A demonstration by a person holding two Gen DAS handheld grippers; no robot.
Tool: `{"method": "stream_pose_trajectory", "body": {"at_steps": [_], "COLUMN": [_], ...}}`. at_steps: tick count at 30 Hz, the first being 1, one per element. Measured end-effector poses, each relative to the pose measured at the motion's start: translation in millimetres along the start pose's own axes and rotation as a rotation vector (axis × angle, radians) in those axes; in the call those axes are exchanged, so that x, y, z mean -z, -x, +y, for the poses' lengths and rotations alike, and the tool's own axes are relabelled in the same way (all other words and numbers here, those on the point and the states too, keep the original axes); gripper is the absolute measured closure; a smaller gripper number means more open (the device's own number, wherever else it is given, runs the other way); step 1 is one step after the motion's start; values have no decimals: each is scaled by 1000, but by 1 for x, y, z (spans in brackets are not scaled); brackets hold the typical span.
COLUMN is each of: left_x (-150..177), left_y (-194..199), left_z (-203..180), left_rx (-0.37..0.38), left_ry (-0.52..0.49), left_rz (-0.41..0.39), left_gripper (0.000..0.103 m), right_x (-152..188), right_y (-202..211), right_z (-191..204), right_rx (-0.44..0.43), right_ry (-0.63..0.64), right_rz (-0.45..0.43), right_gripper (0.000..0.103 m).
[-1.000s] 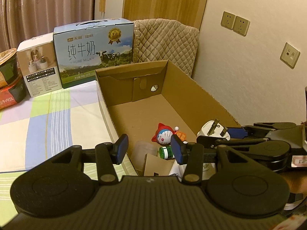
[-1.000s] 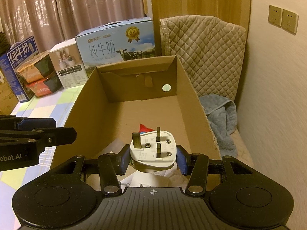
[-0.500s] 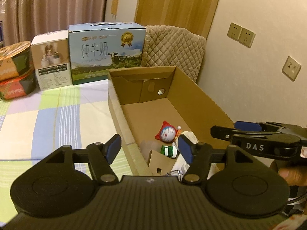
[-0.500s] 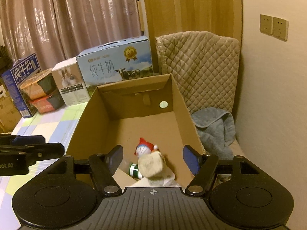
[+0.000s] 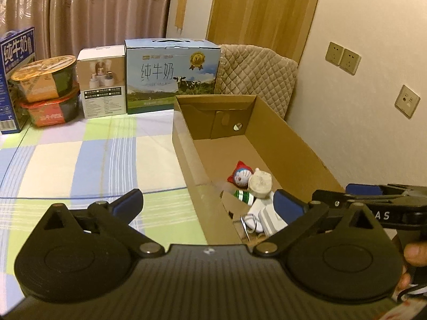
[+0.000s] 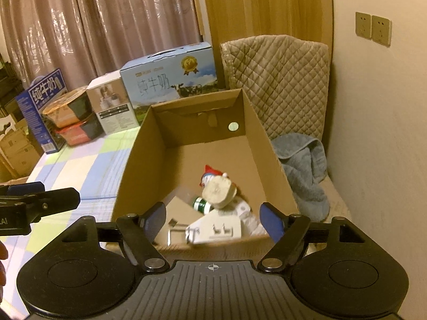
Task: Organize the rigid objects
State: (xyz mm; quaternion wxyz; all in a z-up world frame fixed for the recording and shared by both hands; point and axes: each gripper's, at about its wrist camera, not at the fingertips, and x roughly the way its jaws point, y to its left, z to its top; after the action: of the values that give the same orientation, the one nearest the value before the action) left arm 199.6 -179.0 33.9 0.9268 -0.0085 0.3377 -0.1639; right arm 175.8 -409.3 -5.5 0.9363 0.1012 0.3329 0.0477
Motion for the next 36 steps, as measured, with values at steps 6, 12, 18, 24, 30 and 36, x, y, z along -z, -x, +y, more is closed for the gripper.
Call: {"method": "stream_pose_trajectory", "body": {"at_steps": [6, 12, 18, 24, 30, 36], "left_x": [15, 26, 39, 55, 69, 73], "left_y": [28, 54, 72, 82, 90, 96], "left_z": [-3, -4, -4, 1, -2, -2], "left_rx": [-5, -41, -57, -48, -50, -62], "left_ry": [-9, -12, -2, 37, 10, 23], "left_rz": [-1, -3, 34, 68, 94, 92], "left_gripper": [1, 1, 1, 1, 1, 1], "right_x": [11, 27, 45, 56, 68, 73], "right_y": [26, 49, 69, 86, 97, 103], "right_z": [12, 26, 32, 35, 39, 38], "right_rx": [13, 33, 52, 61, 63, 58], "right_ry": [10, 29, 29, 28, 30, 12], "right_rz": [15, 22, 23, 21, 27, 29], "right_gripper": [18, 12, 6, 5, 5, 5]}}
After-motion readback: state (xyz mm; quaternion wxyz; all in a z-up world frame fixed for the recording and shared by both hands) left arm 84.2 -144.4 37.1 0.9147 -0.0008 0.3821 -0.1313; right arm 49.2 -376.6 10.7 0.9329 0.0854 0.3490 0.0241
